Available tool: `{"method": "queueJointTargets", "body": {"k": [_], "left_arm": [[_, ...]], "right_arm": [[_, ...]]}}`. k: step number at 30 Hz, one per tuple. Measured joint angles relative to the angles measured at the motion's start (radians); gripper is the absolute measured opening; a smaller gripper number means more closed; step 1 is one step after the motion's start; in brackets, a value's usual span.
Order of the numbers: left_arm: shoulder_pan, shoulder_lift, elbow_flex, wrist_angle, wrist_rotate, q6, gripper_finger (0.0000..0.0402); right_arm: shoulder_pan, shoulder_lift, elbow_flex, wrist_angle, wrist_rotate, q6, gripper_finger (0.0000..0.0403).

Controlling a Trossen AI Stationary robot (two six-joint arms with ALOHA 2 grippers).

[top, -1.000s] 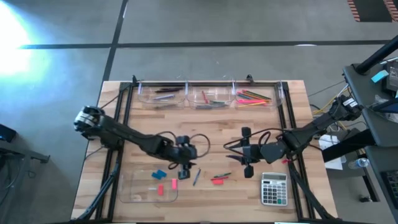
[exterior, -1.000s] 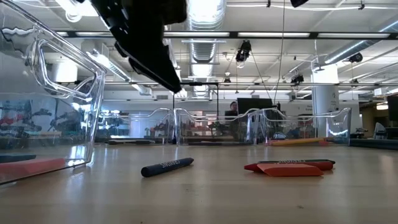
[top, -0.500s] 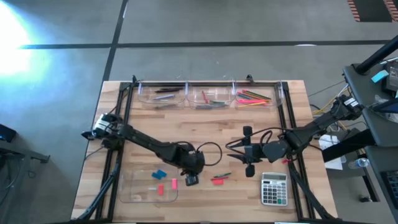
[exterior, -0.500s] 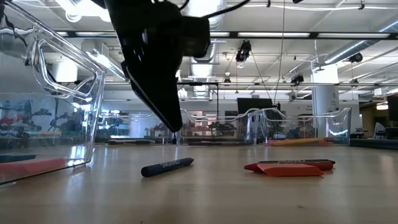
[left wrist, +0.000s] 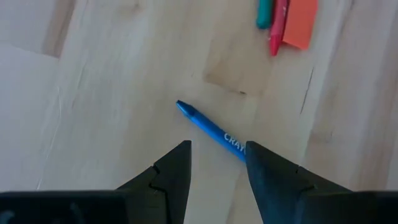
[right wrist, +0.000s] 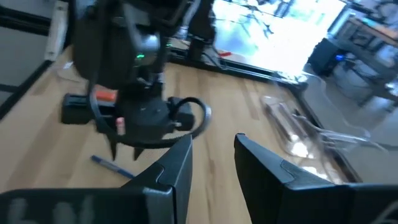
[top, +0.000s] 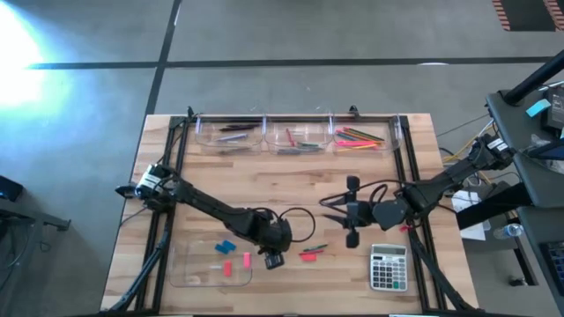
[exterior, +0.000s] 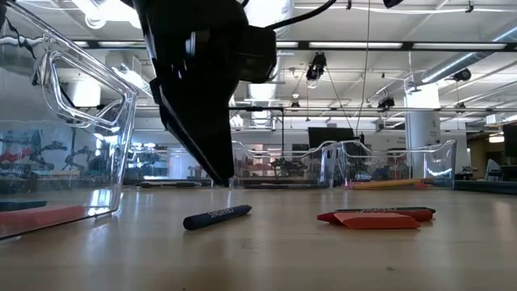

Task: Sort crayons/erasers/pens/pencils in bins
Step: Put the blue crayon into the top middle transparent bin

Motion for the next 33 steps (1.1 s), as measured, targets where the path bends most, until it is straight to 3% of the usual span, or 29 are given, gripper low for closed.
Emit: {"method": "queueJointTargets", "body": {"k": [4,12,33], "left_arm": [[-0.003,0.026,0.003,-0.029,0.0,-0.015,0.0137],[-0.008,0.062,0.069,-0.039,0.0,-0.007,0.0137],[-0.007,0.107,0.067,-0.034,-0.021,-0.085,0.0137]], "right_arm": [[0.001,0.0,-0.001,-0.006,0.049,0.012,0.011],[0.001,0.0,-0.002,-0.011,0.05,0.017,0.0107],[0.002,0.001,-0.005,-0.011,0.05,0.019,0.0109]]}}
